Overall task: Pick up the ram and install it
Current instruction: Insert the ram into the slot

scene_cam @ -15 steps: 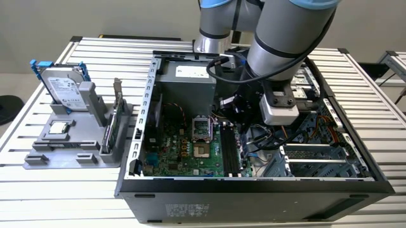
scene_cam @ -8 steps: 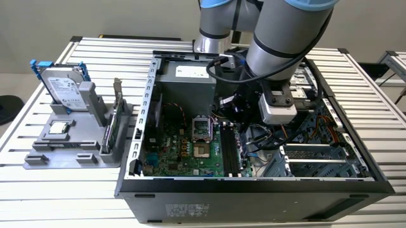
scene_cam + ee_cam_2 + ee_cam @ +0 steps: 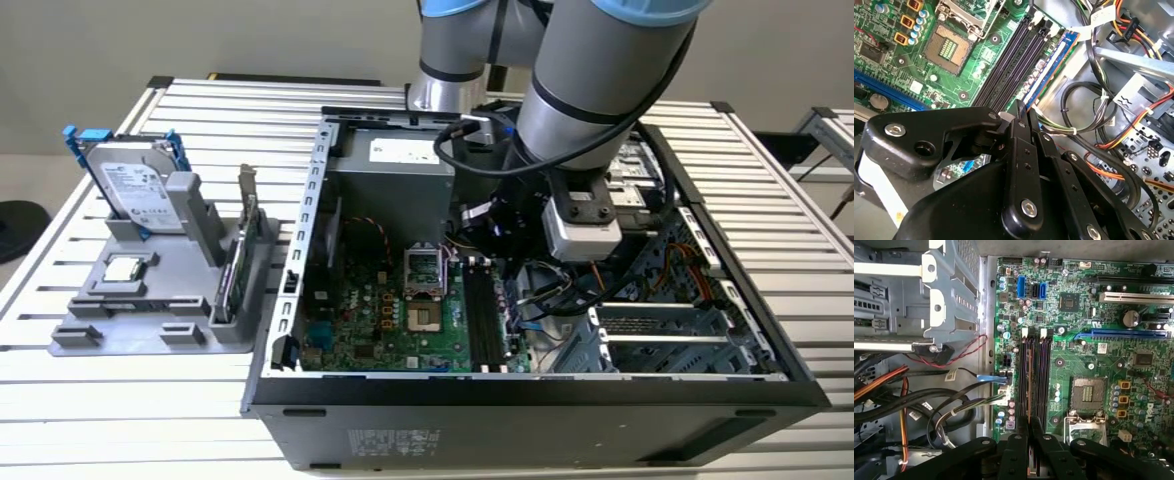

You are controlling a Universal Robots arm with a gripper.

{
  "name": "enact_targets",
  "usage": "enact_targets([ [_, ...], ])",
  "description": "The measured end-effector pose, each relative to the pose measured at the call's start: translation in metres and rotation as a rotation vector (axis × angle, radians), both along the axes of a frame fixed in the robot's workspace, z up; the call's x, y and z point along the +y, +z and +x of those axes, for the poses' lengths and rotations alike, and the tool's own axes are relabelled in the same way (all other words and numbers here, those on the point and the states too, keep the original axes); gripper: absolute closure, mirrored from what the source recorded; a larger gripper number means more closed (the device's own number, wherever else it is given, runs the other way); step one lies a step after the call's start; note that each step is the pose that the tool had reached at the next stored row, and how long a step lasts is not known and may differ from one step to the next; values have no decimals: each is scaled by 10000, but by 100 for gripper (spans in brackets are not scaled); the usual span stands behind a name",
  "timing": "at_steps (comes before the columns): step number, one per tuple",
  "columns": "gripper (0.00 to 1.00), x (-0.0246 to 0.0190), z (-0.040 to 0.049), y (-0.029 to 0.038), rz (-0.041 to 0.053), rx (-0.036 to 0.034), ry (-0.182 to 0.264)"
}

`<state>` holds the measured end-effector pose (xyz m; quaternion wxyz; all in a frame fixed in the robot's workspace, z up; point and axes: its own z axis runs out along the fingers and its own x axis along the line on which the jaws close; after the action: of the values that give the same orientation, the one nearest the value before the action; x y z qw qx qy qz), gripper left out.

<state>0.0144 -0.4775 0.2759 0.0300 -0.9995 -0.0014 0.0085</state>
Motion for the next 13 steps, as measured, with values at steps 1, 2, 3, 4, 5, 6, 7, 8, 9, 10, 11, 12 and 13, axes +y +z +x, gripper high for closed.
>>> enact_targets([
  [1,100,0,2,0,-2,1,0],
  [2,100,0,6,-1,-2,1,0],
  [3,100,1,11,-3,0,0,0],
  [4,100,0,15,-4,0,0,0],
  [5,100,0,19,-5,0,0,0],
  [6,100,0,22,-6,0,0,0],
  [7,100,1,25,-8,1,0,0],
  [8,100,0,29,-9,0,0,0],
  [9,100,0,32,-10,-1,0,0],
  [10,100,1,35,-12,1,-1,0],
  [11,100,0,36,-13,0,-1,-1],
  [12,100,0,38,-15,0,0,0],
  [13,100,1,39,-19,3,-1,0],
])
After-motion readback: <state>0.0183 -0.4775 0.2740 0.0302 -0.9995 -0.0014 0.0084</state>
